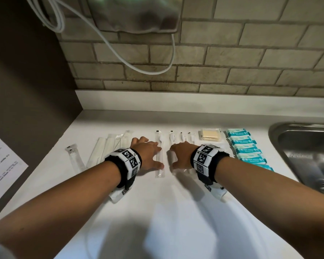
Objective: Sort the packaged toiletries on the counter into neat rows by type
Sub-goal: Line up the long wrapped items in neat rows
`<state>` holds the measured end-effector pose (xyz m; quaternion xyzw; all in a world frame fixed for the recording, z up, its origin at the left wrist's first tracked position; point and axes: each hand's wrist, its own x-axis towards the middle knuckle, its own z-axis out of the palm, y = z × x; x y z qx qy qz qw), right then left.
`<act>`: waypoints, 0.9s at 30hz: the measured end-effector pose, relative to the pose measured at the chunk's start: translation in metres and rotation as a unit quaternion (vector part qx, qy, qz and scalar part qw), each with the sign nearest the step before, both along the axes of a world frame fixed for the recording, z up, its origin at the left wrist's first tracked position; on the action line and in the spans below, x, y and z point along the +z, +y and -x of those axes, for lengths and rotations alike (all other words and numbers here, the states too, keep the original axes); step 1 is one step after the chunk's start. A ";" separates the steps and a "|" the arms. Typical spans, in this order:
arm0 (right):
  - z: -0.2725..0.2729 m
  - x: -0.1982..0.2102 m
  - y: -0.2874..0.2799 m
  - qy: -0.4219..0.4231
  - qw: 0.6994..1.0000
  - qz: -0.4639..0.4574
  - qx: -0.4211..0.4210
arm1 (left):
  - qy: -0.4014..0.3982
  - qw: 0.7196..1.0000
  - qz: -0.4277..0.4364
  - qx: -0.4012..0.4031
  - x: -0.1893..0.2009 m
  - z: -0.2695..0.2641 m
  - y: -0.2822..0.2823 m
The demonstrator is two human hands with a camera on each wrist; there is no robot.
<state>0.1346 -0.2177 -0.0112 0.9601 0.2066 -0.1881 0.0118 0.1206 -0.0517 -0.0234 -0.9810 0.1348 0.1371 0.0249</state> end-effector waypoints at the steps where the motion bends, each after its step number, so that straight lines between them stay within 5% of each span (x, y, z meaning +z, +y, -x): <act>1: 0.000 0.000 0.000 0.001 1.000 0.001 -0.001 | 0.000 1.000 0.000 -0.001 0.000 0.000 0.000; 7: 0.001 0.006 0.008 -0.015 0.999 0.020 0.022 | 0.005 0.999 0.038 0.010 0.001 0.000 0.004; 11: 0.004 0.020 0.027 -0.050 0.996 -0.022 0.071 | -0.058 0.990 0.119 0.041 0.012 0.009 0.020; 16: 0.012 0.027 0.066 -0.064 0.987 -0.078 0.123 | -0.077 0.951 0.245 0.174 0.033 0.021 0.083; 22: 0.018 0.016 0.136 -0.027 0.983 -0.090 0.160 | -0.089 0.920 0.143 0.354 0.026 0.043 0.169; 27: 0.020 -0.003 0.180 -0.023 0.983 0.019 0.182 | -0.039 0.898 0.121 0.420 -0.001 0.058 0.181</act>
